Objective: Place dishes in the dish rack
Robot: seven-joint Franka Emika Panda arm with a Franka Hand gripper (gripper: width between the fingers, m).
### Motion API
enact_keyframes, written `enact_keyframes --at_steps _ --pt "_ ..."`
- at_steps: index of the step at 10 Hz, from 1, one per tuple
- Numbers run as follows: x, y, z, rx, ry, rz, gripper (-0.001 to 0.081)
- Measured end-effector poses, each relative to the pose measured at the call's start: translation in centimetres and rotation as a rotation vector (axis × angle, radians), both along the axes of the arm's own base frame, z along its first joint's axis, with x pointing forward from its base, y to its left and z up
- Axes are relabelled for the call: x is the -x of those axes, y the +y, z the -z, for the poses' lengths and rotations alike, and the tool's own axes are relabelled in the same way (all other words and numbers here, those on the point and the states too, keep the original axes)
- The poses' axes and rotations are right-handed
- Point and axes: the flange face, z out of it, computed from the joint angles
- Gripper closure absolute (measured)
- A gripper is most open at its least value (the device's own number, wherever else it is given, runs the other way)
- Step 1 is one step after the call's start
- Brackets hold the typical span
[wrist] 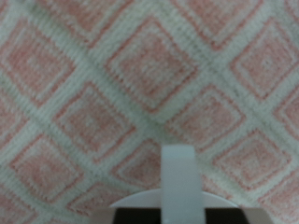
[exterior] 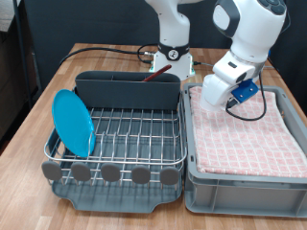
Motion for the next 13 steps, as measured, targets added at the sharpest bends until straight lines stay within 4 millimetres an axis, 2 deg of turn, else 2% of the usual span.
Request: enact_keyframes --at_steps 1,3,5,7,11,12,13 --pt "0.0 0.0 0.0 0.000 0.000 0.003 0.0735" --pt "-0.2 0.1 -0.4 0.004 -0.003 0.019 0.0735" --pt "-0.7 0.1 -2.1 0.006 -0.014 0.046 0.0735" --pt "-1.6 -0.4 -4.7 -0.011 -0.041 0.101 0.0735" --pt "-5.6 -3.5 -9.9 -0.049 -0.126 0.315 0.0735" --pt "-6.6 -4.6 -10.8 -0.035 -0.125 0.373 0.0735" --pt "-7.4 -4.8 -10.9 -0.013 -0.105 0.418 0.0735"
